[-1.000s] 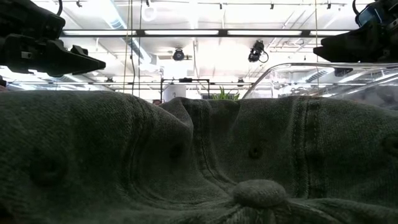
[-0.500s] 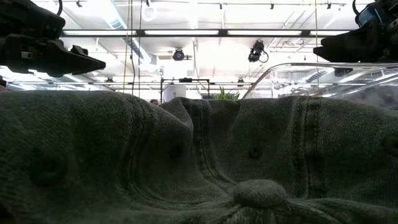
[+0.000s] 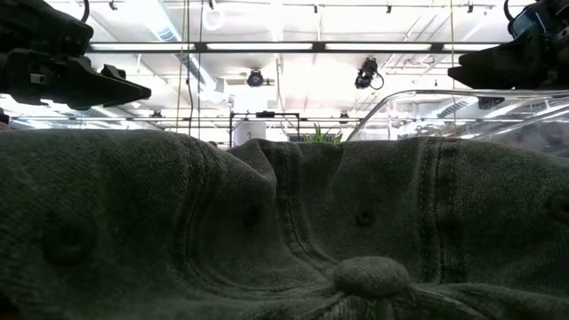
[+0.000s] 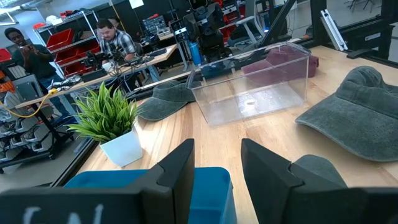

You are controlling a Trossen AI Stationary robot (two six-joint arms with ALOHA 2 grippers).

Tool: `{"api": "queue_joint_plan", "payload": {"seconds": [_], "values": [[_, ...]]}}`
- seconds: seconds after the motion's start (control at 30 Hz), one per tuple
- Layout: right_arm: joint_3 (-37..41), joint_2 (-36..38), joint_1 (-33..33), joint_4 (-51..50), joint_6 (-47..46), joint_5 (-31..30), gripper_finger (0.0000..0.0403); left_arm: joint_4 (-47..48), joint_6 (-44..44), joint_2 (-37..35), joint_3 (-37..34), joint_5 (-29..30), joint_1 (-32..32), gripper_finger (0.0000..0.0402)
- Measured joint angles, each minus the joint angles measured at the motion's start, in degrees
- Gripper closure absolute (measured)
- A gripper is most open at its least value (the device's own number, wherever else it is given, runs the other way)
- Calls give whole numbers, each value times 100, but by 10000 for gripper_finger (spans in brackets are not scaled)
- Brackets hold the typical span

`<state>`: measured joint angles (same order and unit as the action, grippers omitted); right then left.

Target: Pick & Place hat

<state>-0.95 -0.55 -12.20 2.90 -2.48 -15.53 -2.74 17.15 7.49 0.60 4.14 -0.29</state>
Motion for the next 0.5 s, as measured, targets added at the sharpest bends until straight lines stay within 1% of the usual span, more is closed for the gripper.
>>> {"api": "queue_joint_plan", "payload": {"seconds": [0.2, 0.5], "values": [[0, 0, 0, 0, -153, 1, 255, 1, 0, 0, 0, 1, 0, 266], [0, 0, 0, 0, -136, 1, 255, -71, 74, 2, -1, 2, 0, 266]]}}
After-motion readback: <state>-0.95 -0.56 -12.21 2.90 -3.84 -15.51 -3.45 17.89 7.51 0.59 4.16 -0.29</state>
